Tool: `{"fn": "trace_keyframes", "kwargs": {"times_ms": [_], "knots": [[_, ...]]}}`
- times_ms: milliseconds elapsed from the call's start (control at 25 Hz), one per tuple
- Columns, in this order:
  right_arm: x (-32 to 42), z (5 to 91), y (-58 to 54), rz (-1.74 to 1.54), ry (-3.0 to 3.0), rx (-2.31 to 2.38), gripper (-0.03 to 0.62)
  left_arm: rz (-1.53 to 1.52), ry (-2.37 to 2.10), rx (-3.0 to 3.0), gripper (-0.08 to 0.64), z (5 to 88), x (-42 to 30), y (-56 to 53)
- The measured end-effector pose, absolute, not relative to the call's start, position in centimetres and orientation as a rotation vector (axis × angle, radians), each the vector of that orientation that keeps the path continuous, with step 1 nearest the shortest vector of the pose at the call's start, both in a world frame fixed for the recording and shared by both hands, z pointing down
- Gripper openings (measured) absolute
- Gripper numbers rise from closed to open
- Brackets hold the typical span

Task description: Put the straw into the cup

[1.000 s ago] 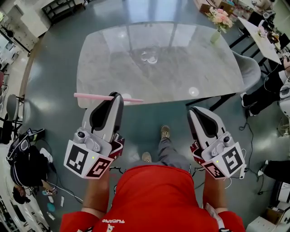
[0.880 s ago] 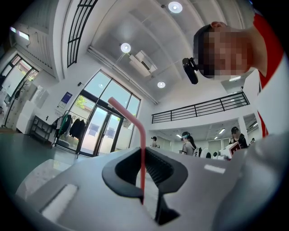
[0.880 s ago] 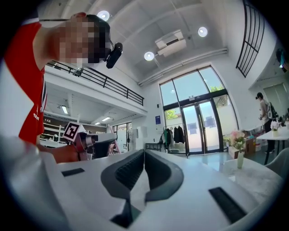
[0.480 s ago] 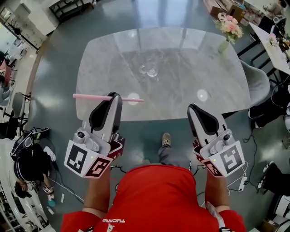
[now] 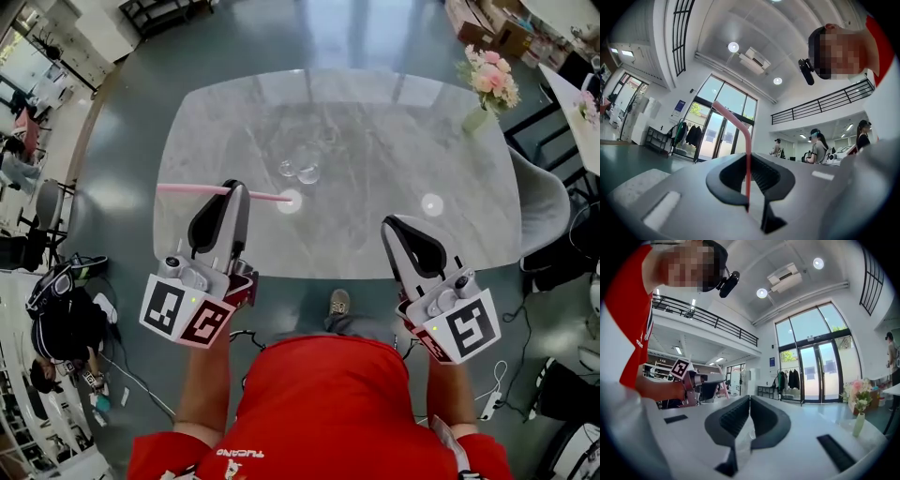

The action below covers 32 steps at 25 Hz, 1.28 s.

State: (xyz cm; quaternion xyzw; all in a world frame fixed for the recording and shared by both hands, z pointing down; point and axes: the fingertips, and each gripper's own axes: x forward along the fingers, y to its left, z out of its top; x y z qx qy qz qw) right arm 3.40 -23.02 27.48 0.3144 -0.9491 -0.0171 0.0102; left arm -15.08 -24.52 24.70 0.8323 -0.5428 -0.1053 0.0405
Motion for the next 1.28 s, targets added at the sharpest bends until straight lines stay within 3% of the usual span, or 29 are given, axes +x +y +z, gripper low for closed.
{"fn": "trace_keyframes", "kwargs": {"times_ms": [520, 1280], "knots": [[4.4, 30.2, -28.9, 0.045, -2.929, 0.957, 0.002, -0.2, -1.79, 2.441, 0.029, 30.0, -15.4, -34.0], [4.4, 32.0, -29.7, 0.072, -2.742, 1.132, 0.002, -0.11, -1.647, 2.36, 0.029, 42.5, -14.1, -41.7]]}}
